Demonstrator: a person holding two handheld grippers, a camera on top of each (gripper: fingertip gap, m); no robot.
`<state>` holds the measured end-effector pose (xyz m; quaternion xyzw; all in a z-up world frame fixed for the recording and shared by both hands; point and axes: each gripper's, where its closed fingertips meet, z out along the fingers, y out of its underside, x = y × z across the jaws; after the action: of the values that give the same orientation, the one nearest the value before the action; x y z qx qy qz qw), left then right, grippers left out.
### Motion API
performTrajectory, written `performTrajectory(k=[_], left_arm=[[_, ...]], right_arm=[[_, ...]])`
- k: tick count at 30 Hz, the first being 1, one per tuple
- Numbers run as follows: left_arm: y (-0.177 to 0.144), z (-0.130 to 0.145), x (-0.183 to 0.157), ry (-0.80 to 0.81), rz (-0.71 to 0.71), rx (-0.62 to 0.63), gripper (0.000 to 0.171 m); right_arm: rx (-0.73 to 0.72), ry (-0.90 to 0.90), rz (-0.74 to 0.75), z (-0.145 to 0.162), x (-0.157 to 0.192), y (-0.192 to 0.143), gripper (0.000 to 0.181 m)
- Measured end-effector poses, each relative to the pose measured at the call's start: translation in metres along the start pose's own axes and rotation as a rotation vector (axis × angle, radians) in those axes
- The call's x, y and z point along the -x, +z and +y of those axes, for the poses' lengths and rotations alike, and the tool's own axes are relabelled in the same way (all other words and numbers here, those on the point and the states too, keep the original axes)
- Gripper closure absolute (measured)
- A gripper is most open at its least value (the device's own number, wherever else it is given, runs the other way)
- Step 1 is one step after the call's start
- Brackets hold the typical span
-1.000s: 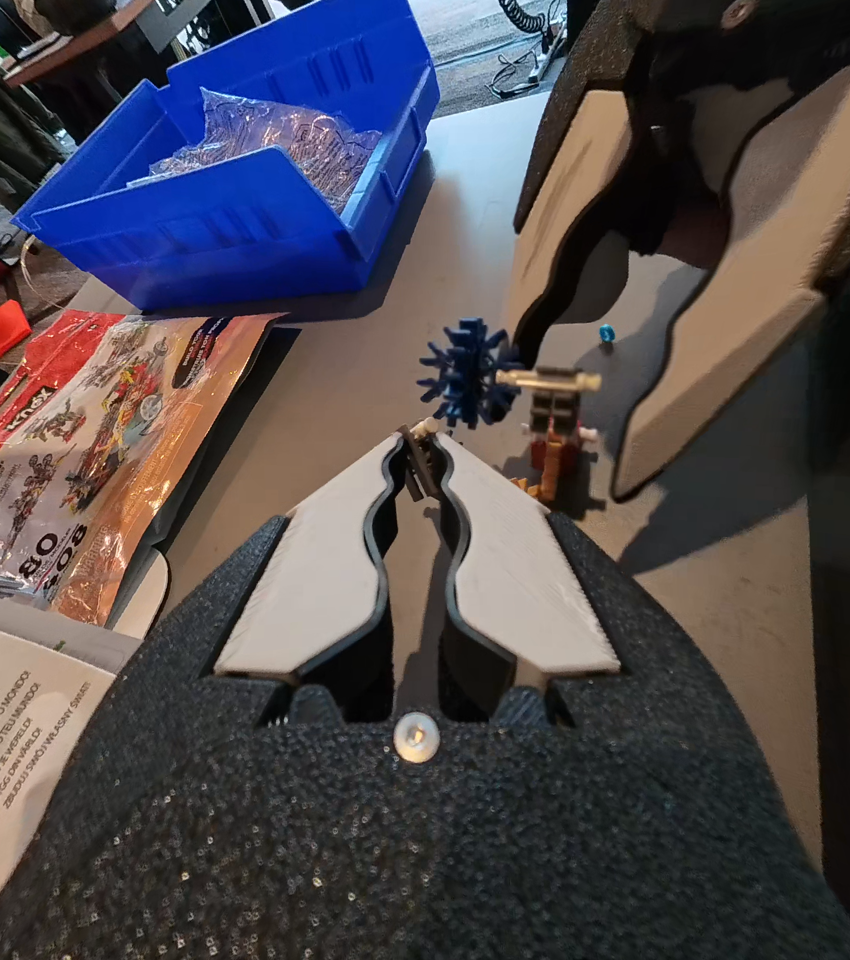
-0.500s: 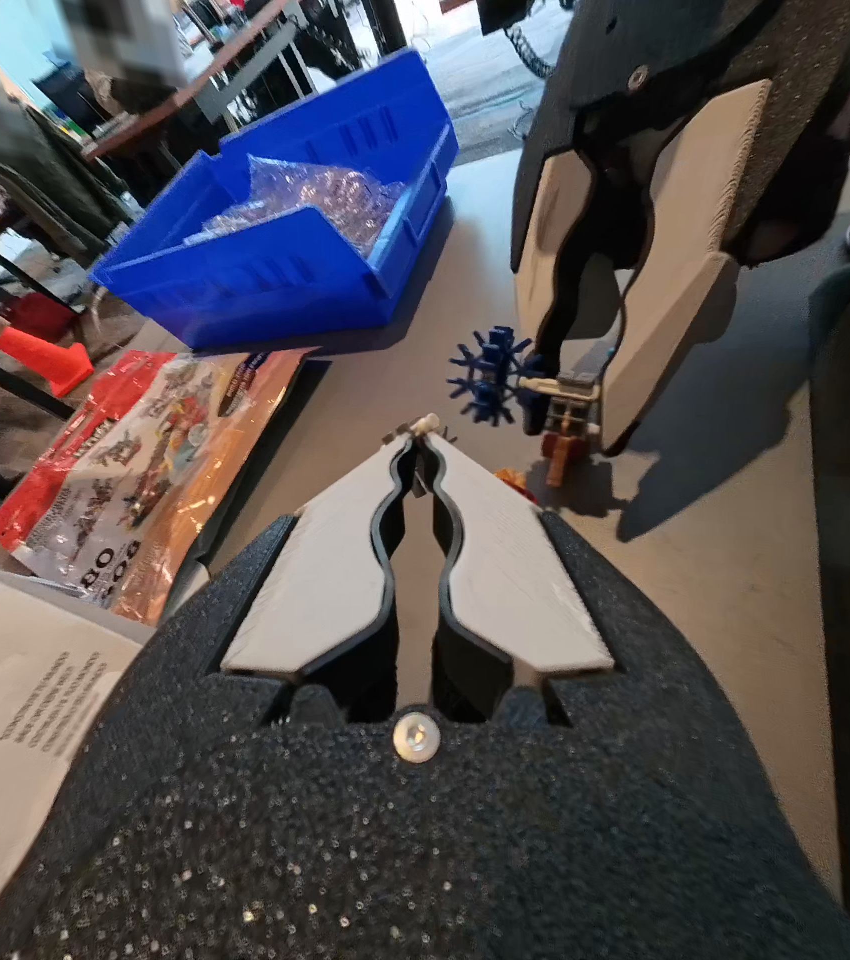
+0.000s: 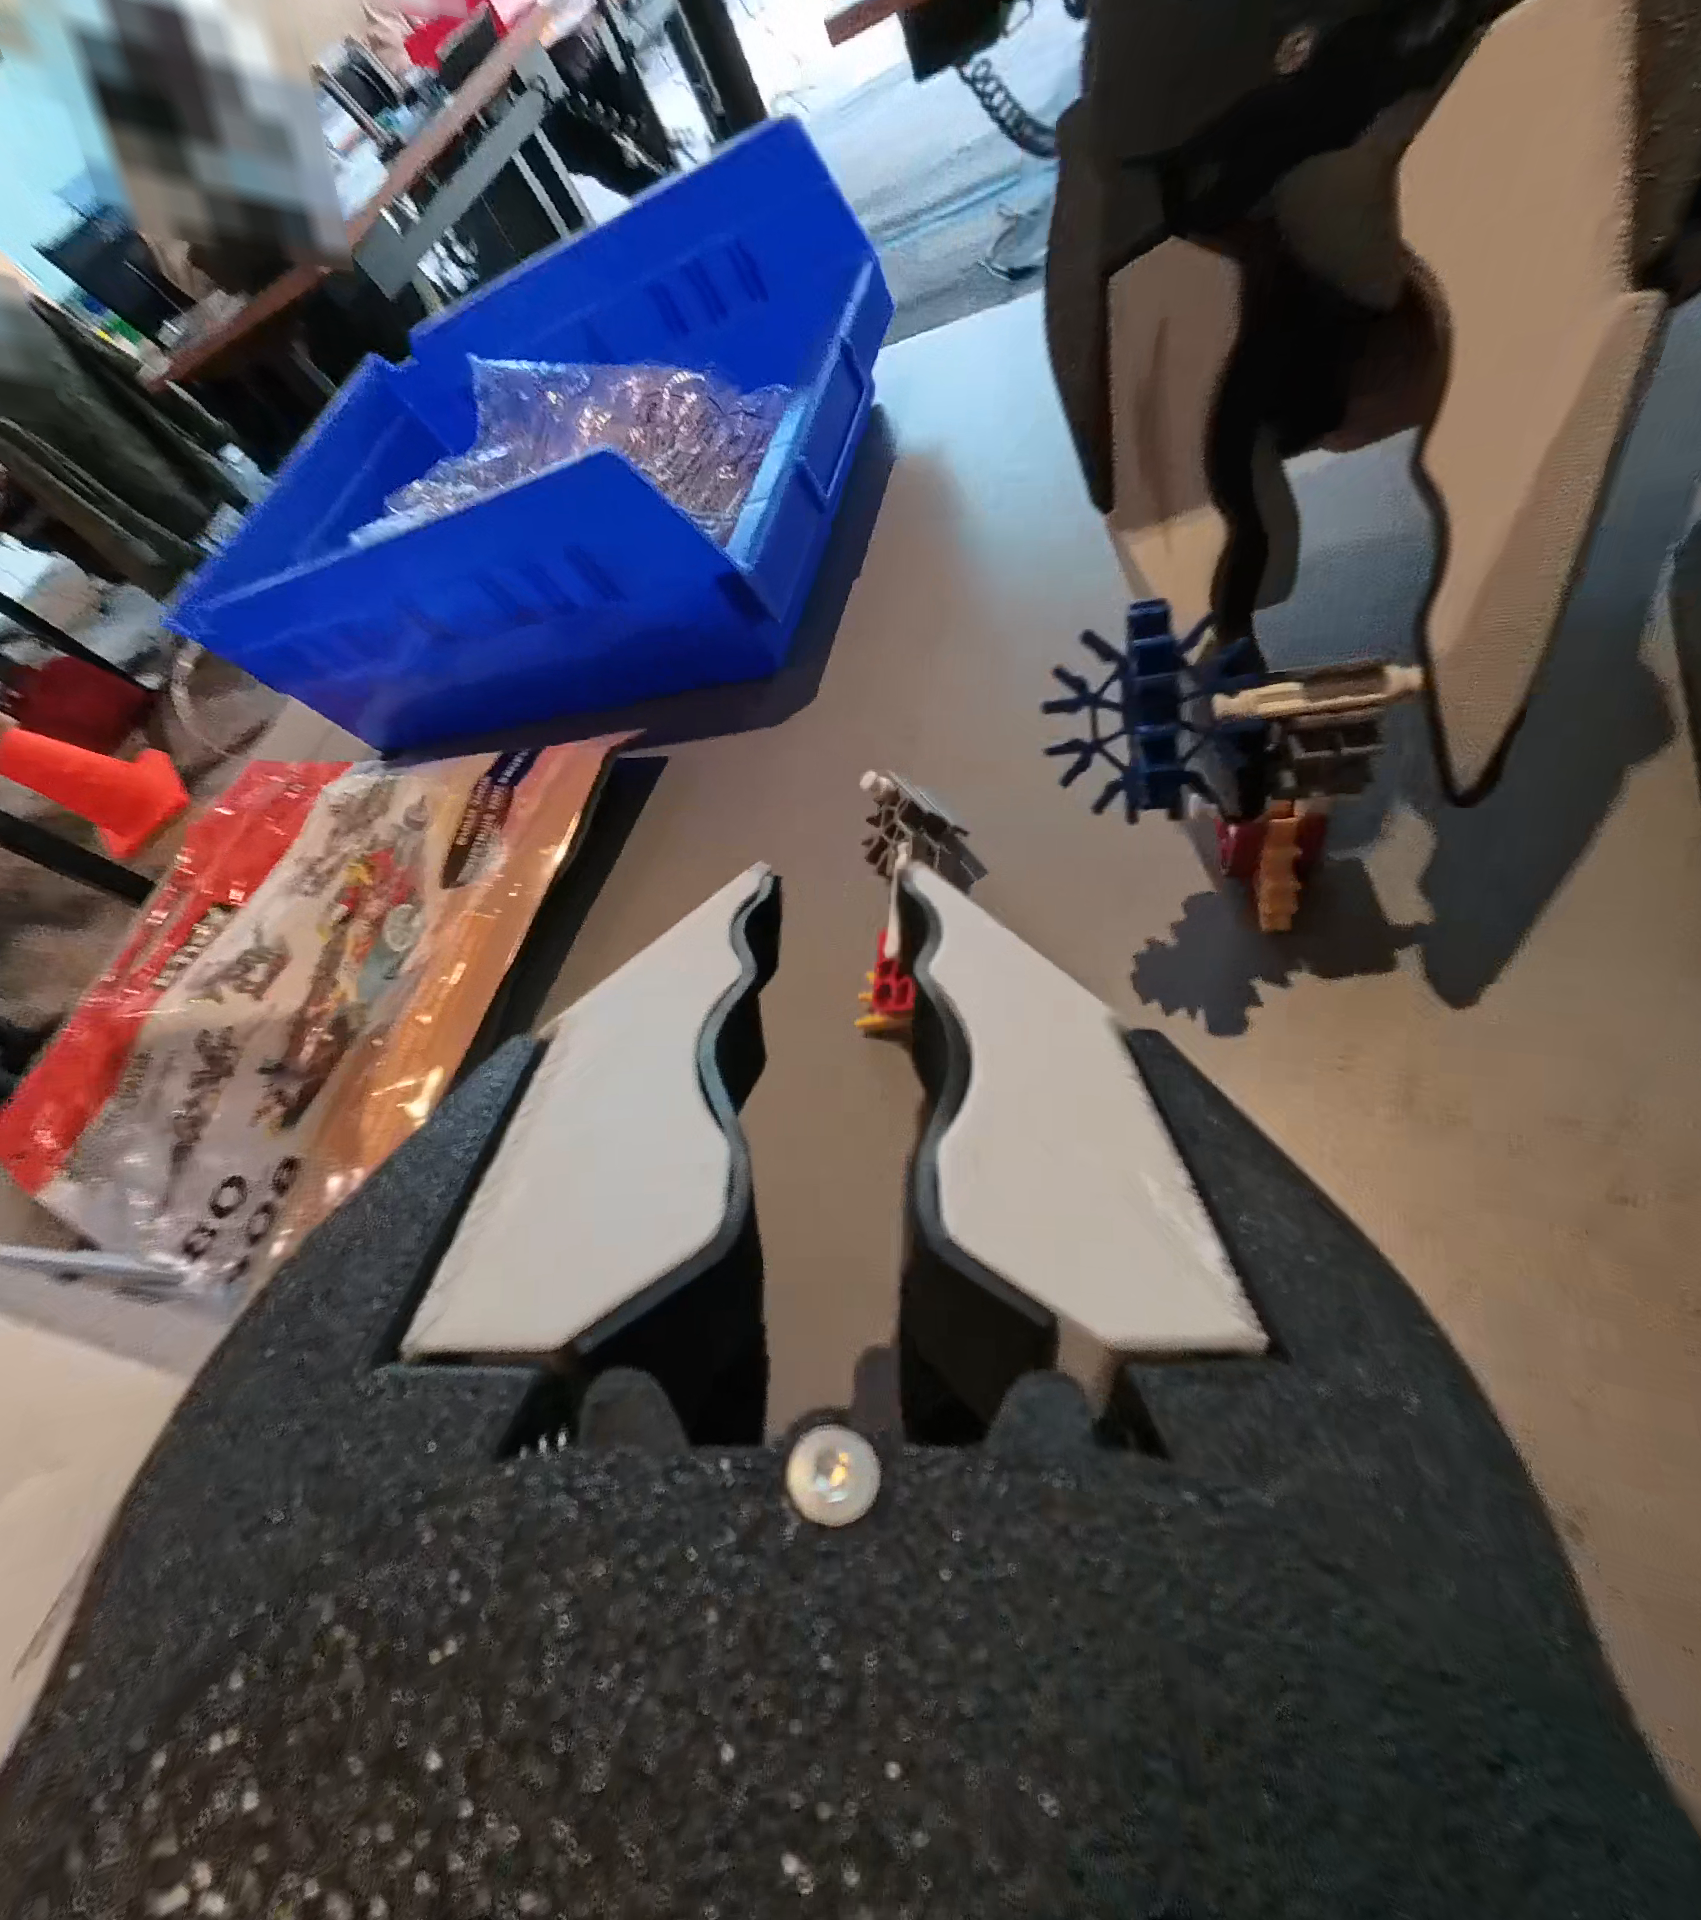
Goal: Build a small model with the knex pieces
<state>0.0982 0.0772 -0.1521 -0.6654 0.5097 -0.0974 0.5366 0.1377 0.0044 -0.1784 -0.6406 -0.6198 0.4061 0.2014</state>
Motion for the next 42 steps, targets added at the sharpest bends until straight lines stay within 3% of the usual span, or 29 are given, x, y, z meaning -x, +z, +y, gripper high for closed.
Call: performTrajectory(k=[6,9,10,16,18,20,25,27,32,36,42], left_arm=[[0.042,0.016,-0.014,-0.1,0.195,0.164,0.121],[0.035,-0.011,-0.03,-0.196,0.365,0.022,0.126],[0.026,-0.022,-0.036,-0.211,0.428,-0.034,0.135],[0.002,-0.028,-0.054,-0.314,0.673,-0.097,0.136],[-0.009,-0.029,-0.062,-0.346,0.768,-0.095,0.124],[-0.021,-0.037,-0.068,-0.416,0.873,-0.135,0.125],[-0.017,-0.037,-0.09,-0.409,0.924,-0.122,0.132],[-0.014,-0.045,-0.092,-0.477,0.943,-0.146,0.142],[-0.009,-0.044,-0.088,-0.606,0.936,-0.132,0.142],[-0.008,-0.039,-0.085,-0.691,0.88,-0.093,0.142],[0.0,-0.039,-0.078,-0.827,0.783,-0.022,0.143]], right_arm=[[0.034,-0.027,-0.014,0.009,0.007,-0.006,0.151],[0.043,-0.025,-0.003,0.013,0.007,-0.009,0.15],[0.045,-0.028,-0.018,0.015,0.01,-0.009,0.149],[0.03,-0.09,-0.154,0.015,0.031,-0.006,0.151],[0.04,-0.098,-0.17,0.016,0.033,-0.004,0.153],[0.039,-0.106,-0.185,0.016,0.035,-0.004,0.153],[0.036,-0.133,-0.207,0.016,0.039,-0.002,0.153],[0.042,-0.143,-0.215,0.016,0.041,-0.001,0.152],[0.056,-0.125,-0.168,0.017,0.036,-0.003,0.151],[0.087,-0.129,0.038,0.02,0.018,-0.005,0.134],[0.07,-0.132,0.374,0.019,0.006,-0.008,0.135]])
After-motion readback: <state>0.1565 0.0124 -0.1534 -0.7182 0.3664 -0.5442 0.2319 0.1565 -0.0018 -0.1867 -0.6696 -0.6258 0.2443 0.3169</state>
